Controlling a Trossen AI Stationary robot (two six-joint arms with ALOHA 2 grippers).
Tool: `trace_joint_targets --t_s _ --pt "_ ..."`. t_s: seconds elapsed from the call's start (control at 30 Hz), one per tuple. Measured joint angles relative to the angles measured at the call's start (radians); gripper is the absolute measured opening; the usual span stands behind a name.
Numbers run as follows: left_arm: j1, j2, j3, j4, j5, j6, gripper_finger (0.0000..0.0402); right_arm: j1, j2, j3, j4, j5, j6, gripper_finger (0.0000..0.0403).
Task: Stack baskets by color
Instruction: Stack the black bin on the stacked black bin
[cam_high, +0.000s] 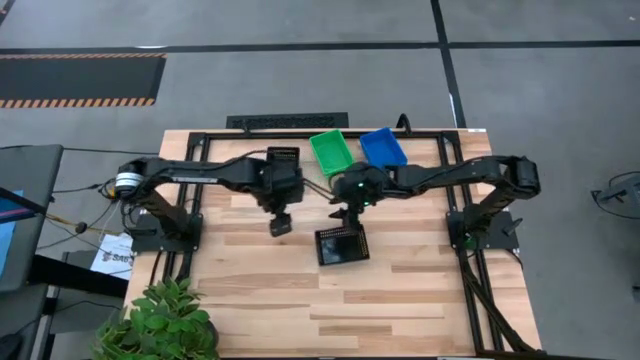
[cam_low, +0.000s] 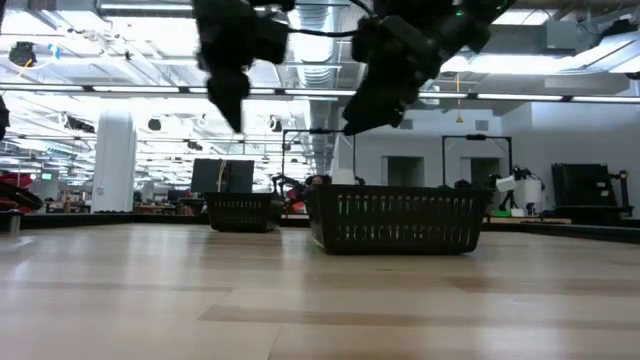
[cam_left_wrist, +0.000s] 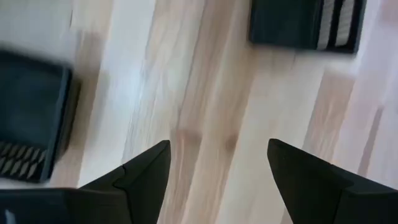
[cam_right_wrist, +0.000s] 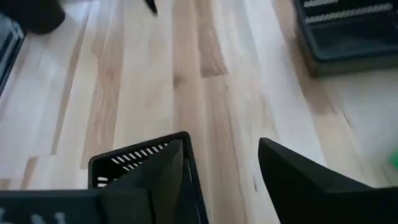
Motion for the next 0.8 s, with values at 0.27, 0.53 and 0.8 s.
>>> trace_joint_targets --t_s 0.27,0.53,0.8 --pt "-0.102 -0.054 -0.001 -0.211 -0.105 -0.077 0.0256 -0.012 0.146 0.132 -0.081 -0.12 -0.161 0.0232" --pt "-0.171 -0.054 0.0 -0.296 -0.234 -0.163 0.0256 -0.01 0.228 0.194 -0.167 -0.139 -0.222 0.0229" --pt "-0.173 -0.051 0.03 -0.277 -0.38 -0.274 0.0256 -0.011 0.215 0.195 -0.112 -0.114 -0.16 0.0228"
